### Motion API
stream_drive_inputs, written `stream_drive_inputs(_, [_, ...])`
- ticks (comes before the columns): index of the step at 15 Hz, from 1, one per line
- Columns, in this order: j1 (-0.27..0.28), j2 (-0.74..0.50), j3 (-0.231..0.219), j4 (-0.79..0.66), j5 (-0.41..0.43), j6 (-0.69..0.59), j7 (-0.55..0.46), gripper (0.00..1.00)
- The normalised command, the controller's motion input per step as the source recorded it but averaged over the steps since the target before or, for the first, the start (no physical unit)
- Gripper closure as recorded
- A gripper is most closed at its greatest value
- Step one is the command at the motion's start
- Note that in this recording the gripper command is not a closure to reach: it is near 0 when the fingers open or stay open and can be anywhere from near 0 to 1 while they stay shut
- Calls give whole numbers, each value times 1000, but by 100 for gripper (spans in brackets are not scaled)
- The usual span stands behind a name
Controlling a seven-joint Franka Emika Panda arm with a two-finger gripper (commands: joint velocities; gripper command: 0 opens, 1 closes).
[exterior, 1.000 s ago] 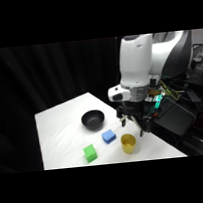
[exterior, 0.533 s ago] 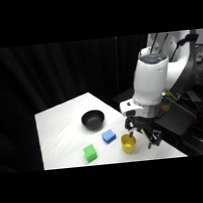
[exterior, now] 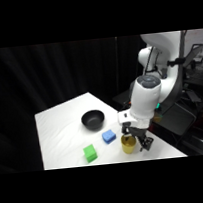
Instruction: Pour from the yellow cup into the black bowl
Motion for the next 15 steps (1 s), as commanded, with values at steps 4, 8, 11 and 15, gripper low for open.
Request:
stream_drive_inputs(4, [69, -24, -64, 31, 63, 46, -37, 100])
stream_drive_inputs(8, [-40, -63, 27, 37, 171, -109, -173, 35])
stream_drive_inputs(11, [-166, -207, 134, 12, 227, -328, -389, 13])
stream_drive_inputs(15, [-262, -403, 171, -1, 260, -500, -480, 12])
